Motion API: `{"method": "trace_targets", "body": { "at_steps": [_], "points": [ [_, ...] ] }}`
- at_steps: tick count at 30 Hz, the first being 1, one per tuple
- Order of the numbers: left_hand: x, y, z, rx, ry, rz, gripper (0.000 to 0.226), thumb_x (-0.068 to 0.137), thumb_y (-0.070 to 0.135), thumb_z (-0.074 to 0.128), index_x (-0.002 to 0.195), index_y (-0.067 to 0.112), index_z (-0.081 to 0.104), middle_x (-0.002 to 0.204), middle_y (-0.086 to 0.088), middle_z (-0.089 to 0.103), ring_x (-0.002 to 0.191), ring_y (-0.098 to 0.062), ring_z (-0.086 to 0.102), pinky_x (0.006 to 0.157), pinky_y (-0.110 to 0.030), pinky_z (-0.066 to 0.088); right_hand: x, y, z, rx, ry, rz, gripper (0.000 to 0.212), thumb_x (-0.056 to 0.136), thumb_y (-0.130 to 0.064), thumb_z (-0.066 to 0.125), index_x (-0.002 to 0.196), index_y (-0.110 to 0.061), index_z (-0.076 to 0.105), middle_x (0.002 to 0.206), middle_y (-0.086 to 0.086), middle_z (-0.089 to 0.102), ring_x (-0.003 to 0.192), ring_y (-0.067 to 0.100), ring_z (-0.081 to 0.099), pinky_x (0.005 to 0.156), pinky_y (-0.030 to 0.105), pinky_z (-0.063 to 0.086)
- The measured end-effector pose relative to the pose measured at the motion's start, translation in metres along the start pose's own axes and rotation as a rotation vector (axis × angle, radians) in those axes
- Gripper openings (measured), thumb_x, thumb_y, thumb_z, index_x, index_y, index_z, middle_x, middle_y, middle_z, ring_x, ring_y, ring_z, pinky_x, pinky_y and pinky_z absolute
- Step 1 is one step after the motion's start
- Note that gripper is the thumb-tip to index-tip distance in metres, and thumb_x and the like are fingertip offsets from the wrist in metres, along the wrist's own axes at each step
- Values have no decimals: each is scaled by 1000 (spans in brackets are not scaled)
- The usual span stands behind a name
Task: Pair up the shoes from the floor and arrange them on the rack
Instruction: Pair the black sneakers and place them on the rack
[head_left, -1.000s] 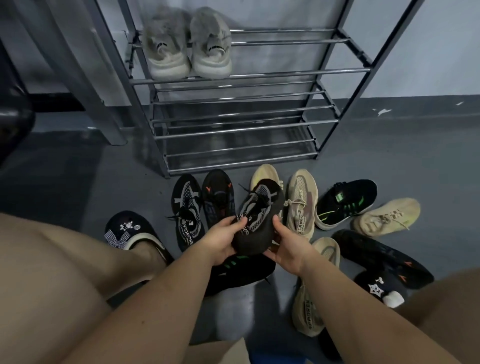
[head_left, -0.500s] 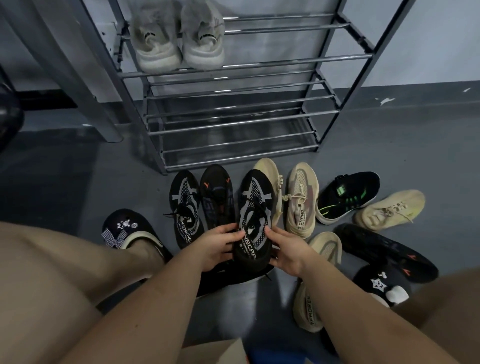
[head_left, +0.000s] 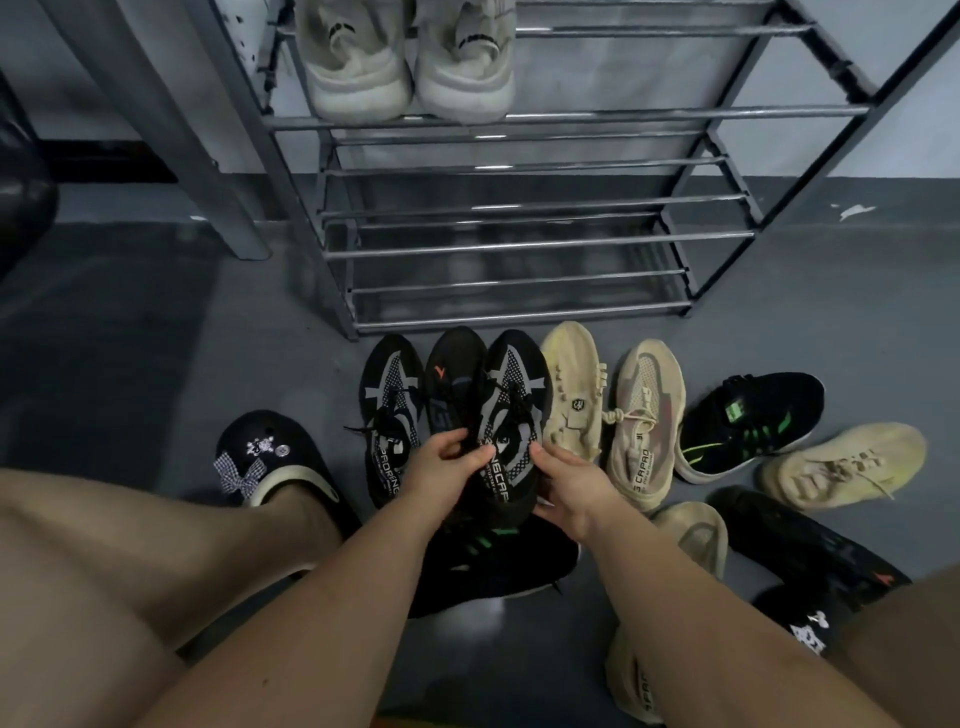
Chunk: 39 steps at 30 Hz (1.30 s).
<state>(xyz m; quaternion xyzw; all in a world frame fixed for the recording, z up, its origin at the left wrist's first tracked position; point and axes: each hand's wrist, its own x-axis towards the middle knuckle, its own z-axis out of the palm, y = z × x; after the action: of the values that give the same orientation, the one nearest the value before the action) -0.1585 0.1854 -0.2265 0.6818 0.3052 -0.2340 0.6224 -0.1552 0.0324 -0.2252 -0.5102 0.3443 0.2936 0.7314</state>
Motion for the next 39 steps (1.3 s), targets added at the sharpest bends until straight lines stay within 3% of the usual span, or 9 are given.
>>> {"method": "trace_targets", "body": {
  "at_steps": [3, 7, 11, 17, 23, 26, 31, 37, 39],
  "points": [
    [9, 5, -15, 216, 333, 127, 51, 83, 43, 64, 128, 21, 54, 131, -1, 47, 123, -21, 47, 102, -33, 38, 18, -7, 16, -26, 14, 16, 38, 97, -15, 51, 134, -10, 50, 93, 3, 66, 79, 15, 61, 61, 34, 49],
    [40, -10, -47, 151, 525, -91, 50, 93, 38, 51, 136, 15, 45, 141, -12, 40, 126, -31, 45, 104, -37, 36, 41, -9, 35, -27, 16, 62, 36, 97, -13, 51, 132, -7, 51, 106, 8, 65, 77, 16, 60, 74, 37, 50],
    [69, -44, -57, -55, 457, -351, 61, 90, 44, 54, 137, 8, 44, 134, -19, 52, 120, -38, 51, 103, -44, 42, 63, -1, 39, -66, 36, 122, 35, 96, -18, 53, 131, -13, 53, 101, 3, 65, 99, 24, 59, 101, 52, 43],
    [77, -65, -68, -385, 336, -473, 56, 85, 42, 63, 132, 15, 45, 125, -8, 57, 113, -33, 57, 80, -45, 55, 68, 6, 35, -83, 22, 147, 33, 95, -20, 55, 128, -18, 54, 104, 0, 65, 83, 12, 61, 74, 36, 50],
    [72, -64, -64, -431, 239, -440, 66, 76, 51, 68, 131, 19, 49, 129, 1, 59, 117, -20, 56, 95, -32, 45, 68, 9, 34, -116, -52, 175, 42, 89, -24, 63, 129, -26, 51, 103, -6, 69, 92, 13, 64, 67, 36, 52],
    [66, -51, -63, -372, 258, -384, 52, 89, 44, 57, 133, 17, 48, 130, -1, 56, 119, -24, 53, 100, -34, 41, 63, 4, 38, -243, -149, 176, 61, 82, -16, 71, 134, -35, 43, 119, -7, 66, 102, 14, 63, 82, 39, 54],
    [48, -21, -64, -615, 204, -315, 39, 96, 27, 50, 129, 6, 49, 127, -14, 58, 105, -32, 57, 81, -47, 50, 44, -4, 49, -182, -125, 110, 64, 83, -3, 67, 136, -29, 42, 124, 0, 63, 96, 16, 63, 72, 30, 51],
    [6, -14, -56, -690, 118, -233, 37, 95, 26, 51, 128, 8, 52, 124, -11, 60, 117, -32, 56, 88, -44, 51, 13, -11, 29, -75, -64, 6, 71, 83, -4, 68, 143, -25, 36, 127, 4, 61, 101, 21, 61, 83, 36, 48],
    [-7, -10, -44, -643, 64, -213, 37, 94, 27, 54, 126, 8, 55, 125, -11, 60, 111, -30, 59, 90, -44, 51, -1, -9, 22, -11, -71, -20, 63, 85, -2, 64, 138, -30, 41, 116, 2, 66, 98, 21, 63, 74, 34, 48]
  ]
}}
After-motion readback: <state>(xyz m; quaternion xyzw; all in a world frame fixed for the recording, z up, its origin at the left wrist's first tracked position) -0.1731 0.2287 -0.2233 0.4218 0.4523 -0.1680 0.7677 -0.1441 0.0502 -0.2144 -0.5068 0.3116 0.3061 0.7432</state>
